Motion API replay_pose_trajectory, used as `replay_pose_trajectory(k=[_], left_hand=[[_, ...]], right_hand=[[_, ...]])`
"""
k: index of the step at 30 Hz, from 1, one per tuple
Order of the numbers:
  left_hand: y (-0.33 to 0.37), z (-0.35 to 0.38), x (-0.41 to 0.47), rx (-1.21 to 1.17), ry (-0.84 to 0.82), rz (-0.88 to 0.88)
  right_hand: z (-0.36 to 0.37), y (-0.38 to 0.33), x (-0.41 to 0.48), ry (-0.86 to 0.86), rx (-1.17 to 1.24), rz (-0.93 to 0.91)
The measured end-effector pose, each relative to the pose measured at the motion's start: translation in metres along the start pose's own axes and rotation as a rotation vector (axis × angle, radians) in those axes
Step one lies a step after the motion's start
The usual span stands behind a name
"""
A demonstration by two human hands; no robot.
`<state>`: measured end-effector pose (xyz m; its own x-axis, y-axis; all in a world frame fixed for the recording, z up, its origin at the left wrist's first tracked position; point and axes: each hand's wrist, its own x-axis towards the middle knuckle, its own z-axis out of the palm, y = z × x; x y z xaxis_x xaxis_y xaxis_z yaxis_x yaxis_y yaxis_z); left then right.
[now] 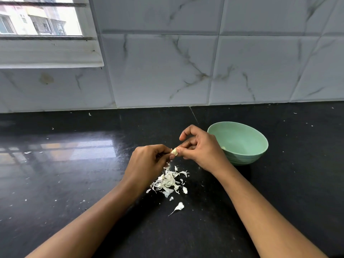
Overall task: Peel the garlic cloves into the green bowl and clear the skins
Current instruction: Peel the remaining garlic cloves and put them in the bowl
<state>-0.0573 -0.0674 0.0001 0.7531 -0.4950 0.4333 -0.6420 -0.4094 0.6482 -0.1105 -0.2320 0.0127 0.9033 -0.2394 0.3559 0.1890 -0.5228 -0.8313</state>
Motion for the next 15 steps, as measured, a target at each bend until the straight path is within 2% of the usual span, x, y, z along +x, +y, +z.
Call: replay_pose_trajectory(k=[5, 15], left_hand=[[0.0, 0.002, -0.001, 0.041, 0.011, 0.032], [0.001, 0.0, -0.001, 0.043, 0.045, 0.036]], right_hand=[[0.006, -0.003, -0.002, 0.045, -0.089, -0.028], [0.025, -0.007, -0.01, 0.188, -0.238, -0.198]])
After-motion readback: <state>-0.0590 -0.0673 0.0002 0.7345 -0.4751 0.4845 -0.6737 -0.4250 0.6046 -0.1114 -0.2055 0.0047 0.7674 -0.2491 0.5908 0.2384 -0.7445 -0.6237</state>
